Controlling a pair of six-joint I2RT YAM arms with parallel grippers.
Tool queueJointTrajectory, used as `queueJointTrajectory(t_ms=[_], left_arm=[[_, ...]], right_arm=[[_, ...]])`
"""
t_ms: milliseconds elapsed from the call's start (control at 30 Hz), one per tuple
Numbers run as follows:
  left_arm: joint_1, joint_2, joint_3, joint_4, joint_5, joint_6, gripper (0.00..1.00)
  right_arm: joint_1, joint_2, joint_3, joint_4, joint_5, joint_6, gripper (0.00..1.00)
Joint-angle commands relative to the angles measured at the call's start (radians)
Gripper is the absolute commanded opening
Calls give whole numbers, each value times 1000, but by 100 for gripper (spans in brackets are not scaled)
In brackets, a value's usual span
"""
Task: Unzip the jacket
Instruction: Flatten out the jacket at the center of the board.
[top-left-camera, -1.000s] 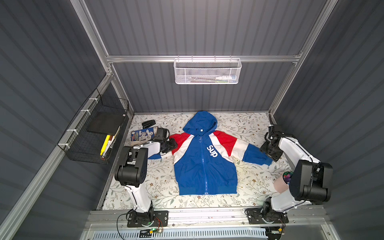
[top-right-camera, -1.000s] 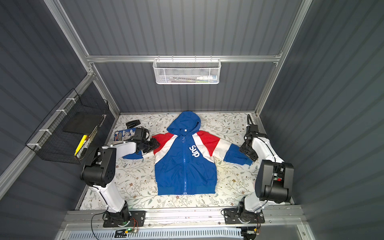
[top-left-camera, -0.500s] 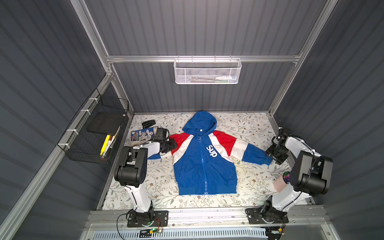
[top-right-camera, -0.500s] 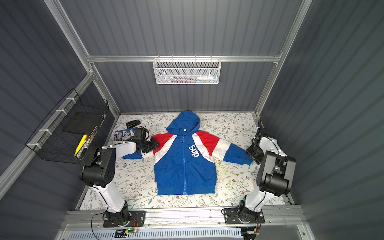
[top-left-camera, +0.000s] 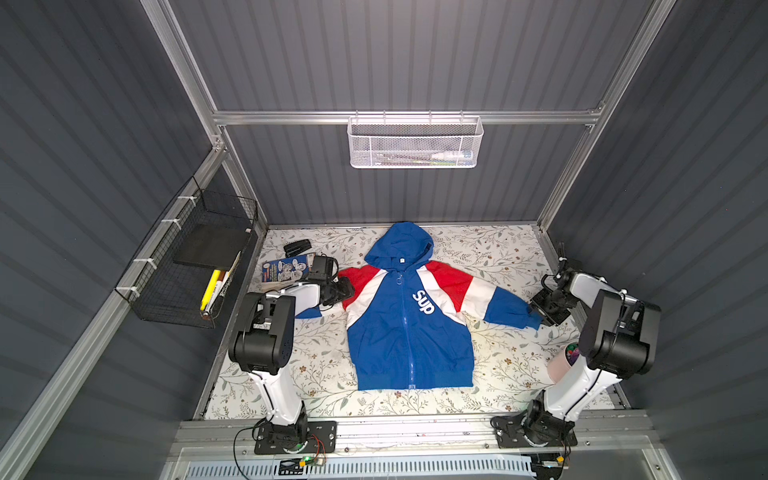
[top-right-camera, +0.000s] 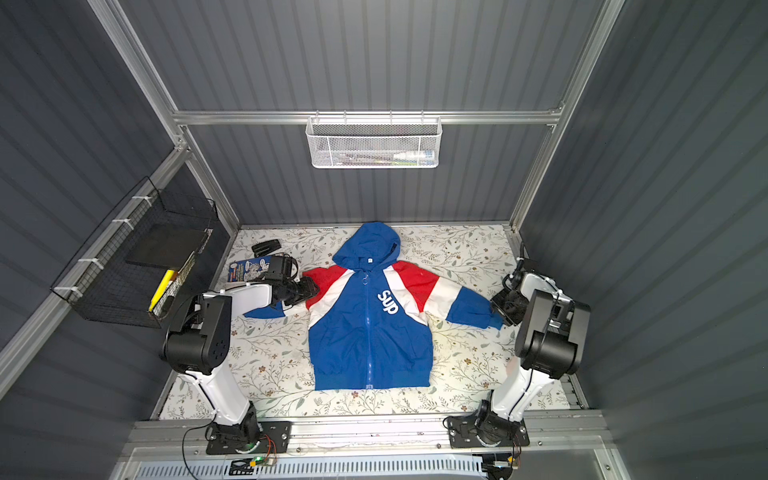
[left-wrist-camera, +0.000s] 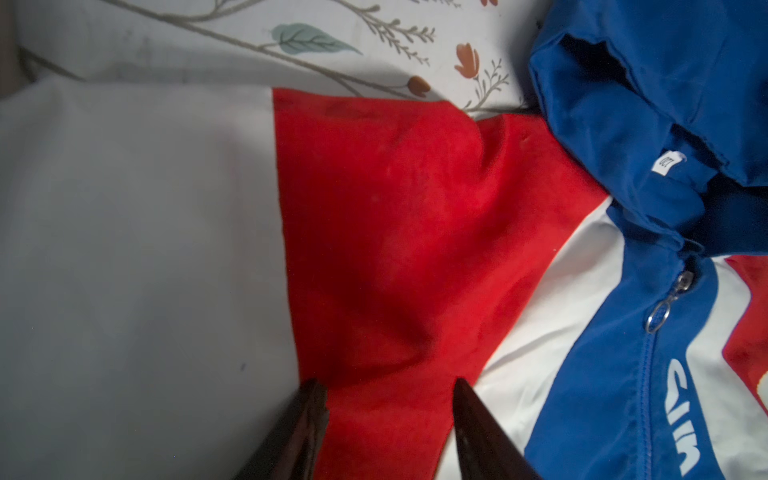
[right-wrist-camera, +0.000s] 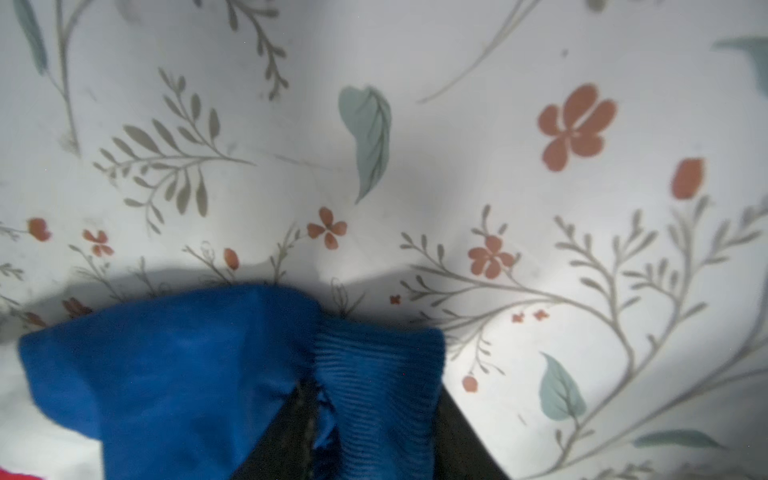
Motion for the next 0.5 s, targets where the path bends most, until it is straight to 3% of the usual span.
queueJointTrajectory(t_ms=[0,267,467], left_arm=[[12,5,4,-48,-3,17,53],[12,20,15,-46,3,20,53],[13,30,20,-50,5,24,53]], right_arm=[[-25,-2,-20,42,-58,25,29],[-51,-47,-53,68,-4,34,1],[-55,-88,-49,37,124,34,0]])
